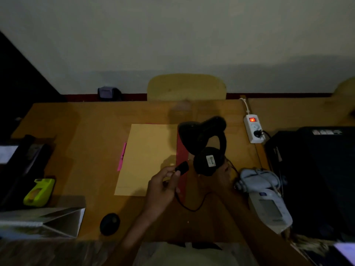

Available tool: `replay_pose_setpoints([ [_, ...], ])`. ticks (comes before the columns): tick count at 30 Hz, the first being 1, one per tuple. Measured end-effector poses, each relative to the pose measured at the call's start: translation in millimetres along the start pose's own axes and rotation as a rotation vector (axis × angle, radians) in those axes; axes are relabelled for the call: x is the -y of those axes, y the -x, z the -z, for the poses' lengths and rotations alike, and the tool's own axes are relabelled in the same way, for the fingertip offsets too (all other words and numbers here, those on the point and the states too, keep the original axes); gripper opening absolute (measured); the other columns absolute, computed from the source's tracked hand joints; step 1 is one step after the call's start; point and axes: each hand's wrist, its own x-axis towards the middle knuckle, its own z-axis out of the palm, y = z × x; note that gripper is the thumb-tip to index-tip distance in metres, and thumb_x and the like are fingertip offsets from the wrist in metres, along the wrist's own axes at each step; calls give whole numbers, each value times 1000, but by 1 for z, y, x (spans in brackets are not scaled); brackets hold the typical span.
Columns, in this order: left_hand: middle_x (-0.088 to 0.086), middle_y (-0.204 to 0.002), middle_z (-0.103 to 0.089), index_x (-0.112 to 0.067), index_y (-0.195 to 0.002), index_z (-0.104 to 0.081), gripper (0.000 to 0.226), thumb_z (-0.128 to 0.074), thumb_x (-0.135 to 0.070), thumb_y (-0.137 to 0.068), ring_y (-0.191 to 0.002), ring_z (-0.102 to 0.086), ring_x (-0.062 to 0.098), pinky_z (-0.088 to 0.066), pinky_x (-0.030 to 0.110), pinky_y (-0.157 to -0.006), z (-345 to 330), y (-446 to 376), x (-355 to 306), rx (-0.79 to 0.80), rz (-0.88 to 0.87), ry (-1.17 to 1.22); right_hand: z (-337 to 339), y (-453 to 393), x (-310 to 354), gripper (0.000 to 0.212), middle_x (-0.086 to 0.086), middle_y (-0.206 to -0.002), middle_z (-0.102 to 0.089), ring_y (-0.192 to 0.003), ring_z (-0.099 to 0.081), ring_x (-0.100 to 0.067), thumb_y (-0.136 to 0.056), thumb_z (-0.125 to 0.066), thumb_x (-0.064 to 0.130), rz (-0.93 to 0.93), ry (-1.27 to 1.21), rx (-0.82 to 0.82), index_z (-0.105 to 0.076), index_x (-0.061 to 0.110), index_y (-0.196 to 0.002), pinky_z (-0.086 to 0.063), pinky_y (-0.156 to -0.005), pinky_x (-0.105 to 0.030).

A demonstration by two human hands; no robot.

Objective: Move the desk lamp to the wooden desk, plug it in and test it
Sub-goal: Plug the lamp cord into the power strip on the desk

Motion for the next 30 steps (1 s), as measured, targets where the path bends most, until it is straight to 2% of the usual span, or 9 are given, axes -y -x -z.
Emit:
replay_pose_setpoints([
  [3,-6,-77,-66,-29,-113,-66,19,-57,-28,-97,-66,-68,17,-54,33,-56,-12,1,-17,72,-32,55,18,17,-5,65,-15,-140,-54,-127,-55,-32,-86,-75,28,-7,-71,89,-48,7,-141,-48,-104,-37],
  [6,-4,-94,-72,-21,-121,-65,26,-59,-25,-96,-75,-72,9,-52,15,-61,-34,-2,-38,135,-111,94,55,41,3,27,0,-116,-73,-110,-68,-17,-99,-59,26,28,-344,132,-68,15,-122,-54,-81,-17],
  [9,6,-119,-69,-15,-127,-62,31,-58,-22,-98,-105,-67,20,-57,32,-89,-60,-6,-62,199,-168,97,98,63,26,31,1,-96,-78,-85,-75,-15,-103,-43,26,-11,-743,338,-70,12,-110,-59,-72,-30],
  [11,9,-121,-68,-13,-126,-64,30,-59,-18,-97,-109,-66,23,-55,42,-95,-76,-9,-75,193,-195,93,119,71,36,32,-4,-81,-77,-73,-75,-17,-96,-48,32,13,-849,360,-72,12,-93,-61,-71,-36],
  [14,5,-120,-71,-15,-126,-65,30,-60,-18,-97,-106,-66,8,-54,21,-92,-91,-16,-87,181,-230,93,135,72,47,36,-8,-78,-77,-72,-76,-21,-96,-61,39,-1,-771,244,-78,14,-75,-63,-72,-40],
  [17,0,-120,-71,-20,-127,-64,30,-58,-21,-98,-98,-64,-5,-48,4,-80,-103,-24,-94,237,-259,60,151,62,52,32,-5,-75,-76,-72,-77,-17,-93,-67,39,8,-778,203,-80,15,-77,-61,-64,-31],
  [23,3,-132,-62,-21,-131,-60,32,-49,-27,-102,-120,-59,17,-50,37,-100,-120,-44,-58,161,-210,-35,205,26,68,25,-10,-94,-77,-78,-78,-21,-103,-52,26,28,-961,196,-67,7,-108,-62,-61,-33],
  [27,8,-145,-51,-23,-145,-42,44,-47,-31,-102,-129,-54,26,-48,46,-103,-137,-54,-1,198,1,-306,262,-2,100,19,-8,-91,-69,-78,-71,-22,-104,-47,21,286,-986,53,-61,9,-108,-59,-72,-38],
  [30,15,-157,-30,-17,-152,-28,62,-56,-27,-97,-141,-38,33,-37,42,-113,-156,-66,21,279,147,-539,296,-21,121,13,-2,-91,-67,-86,-70,-19,-106,-41,23,601,-771,-114,-54,22,-108,-58,-80,-36],
])
